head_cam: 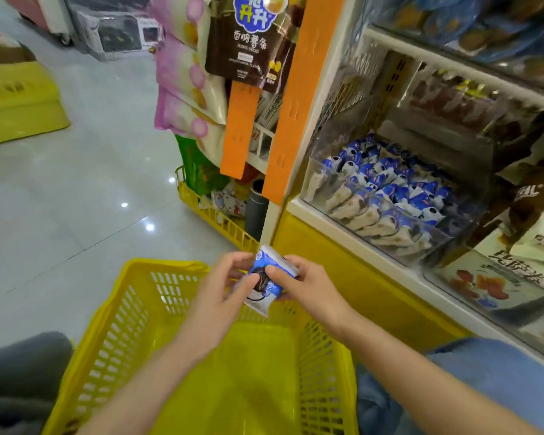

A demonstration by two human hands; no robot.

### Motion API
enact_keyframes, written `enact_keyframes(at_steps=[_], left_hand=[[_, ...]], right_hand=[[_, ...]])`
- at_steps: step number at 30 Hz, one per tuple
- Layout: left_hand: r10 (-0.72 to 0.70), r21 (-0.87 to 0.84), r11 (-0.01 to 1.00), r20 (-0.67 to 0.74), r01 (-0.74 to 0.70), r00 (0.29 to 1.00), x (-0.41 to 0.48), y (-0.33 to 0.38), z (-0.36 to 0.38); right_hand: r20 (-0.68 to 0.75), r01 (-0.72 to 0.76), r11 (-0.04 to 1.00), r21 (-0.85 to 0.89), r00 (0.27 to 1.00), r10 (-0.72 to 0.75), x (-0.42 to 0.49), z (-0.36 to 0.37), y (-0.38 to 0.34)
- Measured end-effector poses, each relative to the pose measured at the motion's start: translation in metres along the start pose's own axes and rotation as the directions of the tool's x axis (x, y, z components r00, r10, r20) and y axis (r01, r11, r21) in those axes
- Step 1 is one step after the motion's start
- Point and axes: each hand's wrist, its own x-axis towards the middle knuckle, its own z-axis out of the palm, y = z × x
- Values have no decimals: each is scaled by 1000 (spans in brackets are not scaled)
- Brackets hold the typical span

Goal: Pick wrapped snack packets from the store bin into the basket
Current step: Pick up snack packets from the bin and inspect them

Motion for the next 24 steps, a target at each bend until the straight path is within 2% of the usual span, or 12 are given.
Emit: enact_keyframes(at_steps=[2, 3, 5, 8, 10, 12, 16, 24], left_hand=[[41, 265, 964, -156, 2, 987, -7, -26, -30], [57, 420, 906, -232, 47, 971, -11, -42, -50], [-7, 634, 728, -372, 260, 928, -19, -75, -89], [-283, 646, 509, -499, 569, 819, -36, -114, -129], [-435, 626, 443, -476, 642, 764, -46, -130, -140], [-458, 631, 464, -431, 622, 778, -47, -139, -145], [-320, 649, 530, -442, 545, 838, -28, -149, -151], [-285, 765, 505, -289, 399, 914, 55, -159, -150]], right_hand=[[-9, -63, 997, 37, 998, 64, 7, 17, 9], [-1, -92, 995, 47, 996, 92, 10, 25, 14], [21, -127, 991, 43, 992, 126, 17, 42, 23], [61, -178, 982, 64, 983, 174, 24, 64, 36], [78, -197, 978, 66, 978, 192, 28, 77, 42], [87, -214, 975, 51, 974, 209, 33, 86, 47], [90, -234, 972, 38, 969, 230, 43, 97, 53], [31, -261, 964, 57, 965, 259, 71, 95, 58]])
